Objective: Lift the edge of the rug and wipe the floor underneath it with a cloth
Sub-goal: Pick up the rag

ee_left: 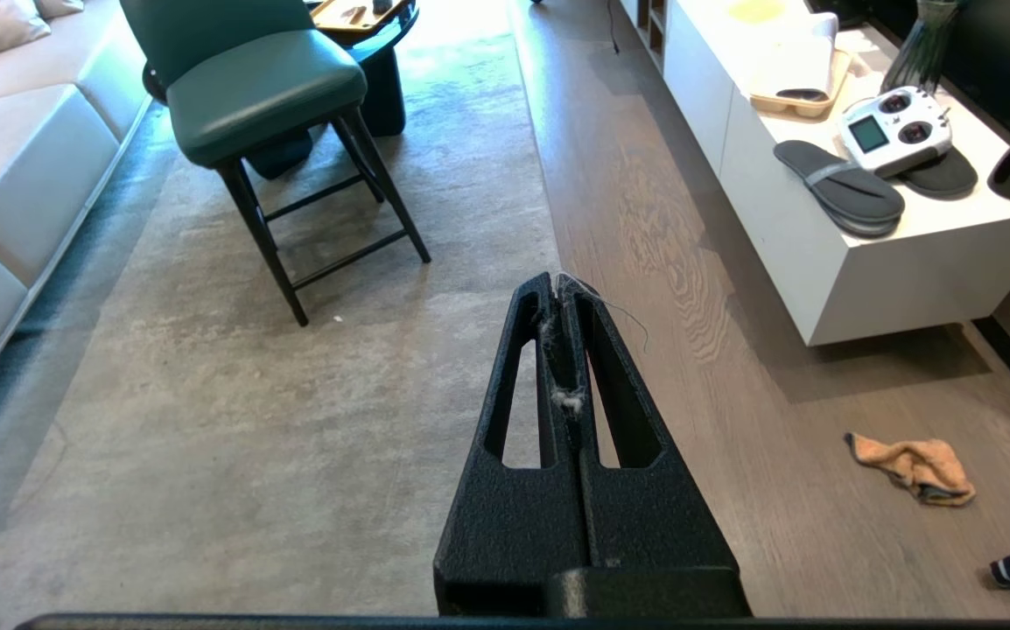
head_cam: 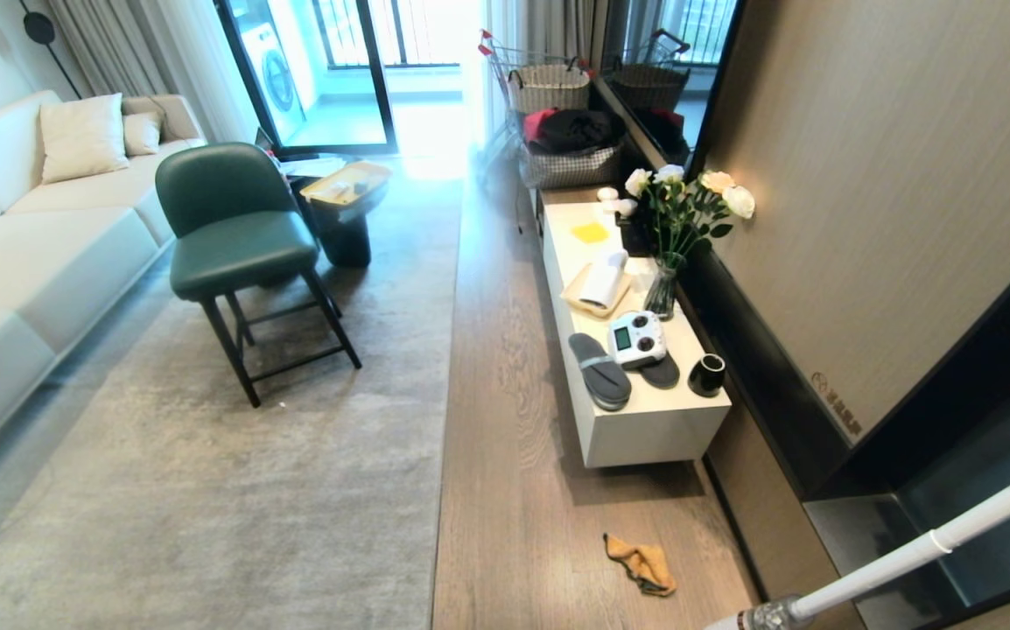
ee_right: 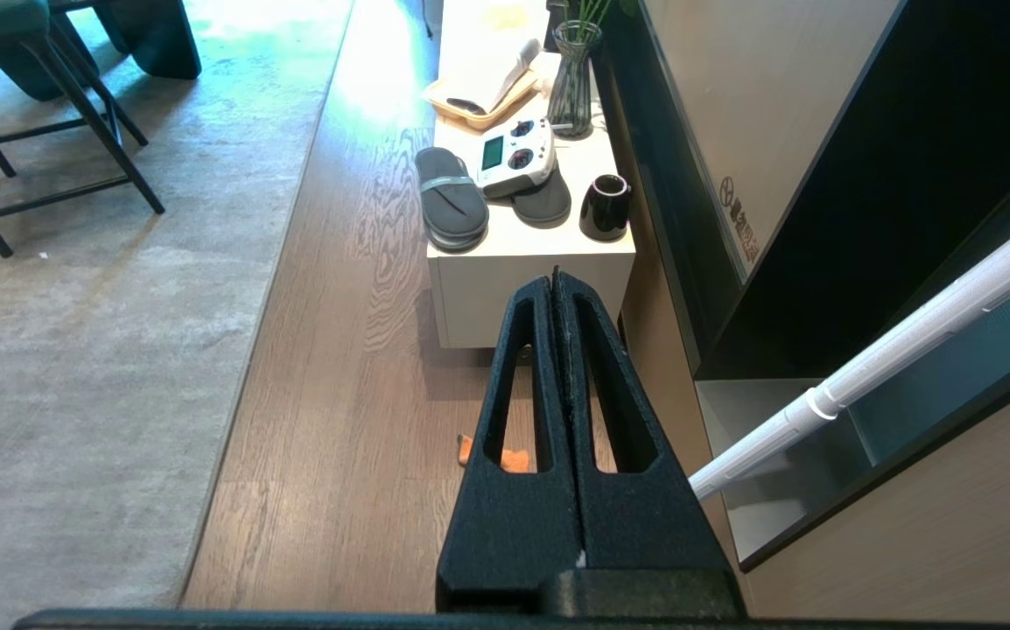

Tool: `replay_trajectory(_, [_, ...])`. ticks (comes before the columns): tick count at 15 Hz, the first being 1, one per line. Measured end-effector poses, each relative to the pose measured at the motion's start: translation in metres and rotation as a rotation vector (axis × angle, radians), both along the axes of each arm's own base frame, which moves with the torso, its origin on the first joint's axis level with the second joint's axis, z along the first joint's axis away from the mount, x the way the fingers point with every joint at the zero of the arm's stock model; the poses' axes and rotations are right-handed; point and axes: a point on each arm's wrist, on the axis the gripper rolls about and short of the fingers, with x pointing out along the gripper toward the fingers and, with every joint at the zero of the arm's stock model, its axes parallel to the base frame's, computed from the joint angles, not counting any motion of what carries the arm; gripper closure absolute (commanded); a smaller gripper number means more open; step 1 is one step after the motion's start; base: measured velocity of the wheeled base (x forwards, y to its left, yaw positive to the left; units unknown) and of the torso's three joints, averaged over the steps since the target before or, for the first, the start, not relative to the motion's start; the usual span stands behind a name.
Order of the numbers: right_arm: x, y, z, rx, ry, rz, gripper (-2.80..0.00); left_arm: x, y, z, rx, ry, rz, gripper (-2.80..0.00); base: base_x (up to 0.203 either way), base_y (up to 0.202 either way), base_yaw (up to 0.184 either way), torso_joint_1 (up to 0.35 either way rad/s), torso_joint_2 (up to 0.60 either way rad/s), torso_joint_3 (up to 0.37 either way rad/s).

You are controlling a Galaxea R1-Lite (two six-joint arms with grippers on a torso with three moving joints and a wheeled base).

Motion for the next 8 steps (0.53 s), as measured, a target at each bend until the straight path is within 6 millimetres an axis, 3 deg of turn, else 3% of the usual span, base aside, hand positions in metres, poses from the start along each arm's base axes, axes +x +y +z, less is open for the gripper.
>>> replay_trajectory(8, [0.0000, 0.0000, 0.0000, 0.000, 0.000, 0.000, 0.00, 0.0000, 0.0000, 0.0000, 0.000, 0.000, 0.000, 0.00, 0.000, 0.000, 0.000, -0.069, 0.16, 0.089])
